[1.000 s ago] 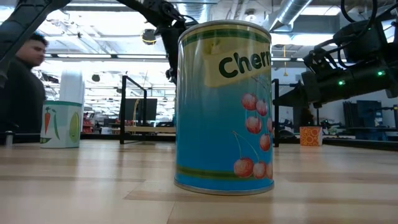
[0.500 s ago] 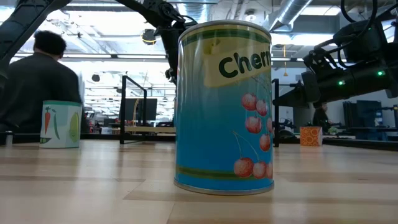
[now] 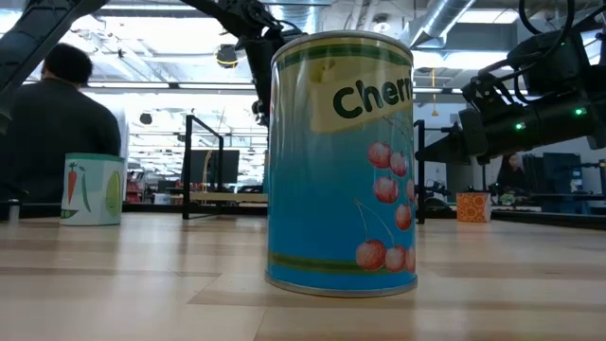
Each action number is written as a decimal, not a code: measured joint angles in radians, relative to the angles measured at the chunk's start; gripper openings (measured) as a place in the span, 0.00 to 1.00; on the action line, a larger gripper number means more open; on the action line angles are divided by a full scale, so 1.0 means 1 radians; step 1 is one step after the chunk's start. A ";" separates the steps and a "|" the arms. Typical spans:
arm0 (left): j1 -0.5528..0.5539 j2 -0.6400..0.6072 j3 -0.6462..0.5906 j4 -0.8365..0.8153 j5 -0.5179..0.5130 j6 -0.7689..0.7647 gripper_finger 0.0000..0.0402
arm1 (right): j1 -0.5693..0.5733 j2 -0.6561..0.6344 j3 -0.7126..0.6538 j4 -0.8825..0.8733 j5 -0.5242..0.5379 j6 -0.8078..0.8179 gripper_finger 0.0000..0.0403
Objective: Pick and place cans onto a shelf
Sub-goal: Put the canned cherries on the shelf, then put the canned tuna on the shelf, then put the canned cherries on the shelf
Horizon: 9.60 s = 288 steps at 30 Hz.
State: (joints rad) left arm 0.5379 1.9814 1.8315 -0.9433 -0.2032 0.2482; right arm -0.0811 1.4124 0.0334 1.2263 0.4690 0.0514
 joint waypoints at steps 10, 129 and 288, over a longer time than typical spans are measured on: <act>-0.095 -0.009 0.071 -0.161 0.052 0.023 0.11 | 0.000 0.000 0.000 0.000 0.000 -0.003 0.02; 0.036 -0.326 -0.547 0.277 0.048 -0.361 0.00 | 0.002 0.000 -0.001 -0.055 0.000 0.047 0.02; -0.247 -1.112 -1.593 1.434 0.251 -0.052 0.00 | 0.243 0.000 0.571 -0.702 -0.106 -0.139 0.02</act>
State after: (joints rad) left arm 0.2913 0.8692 0.2382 0.4911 0.0475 0.1957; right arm 0.1617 1.4128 0.6049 0.5244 0.3627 -0.0879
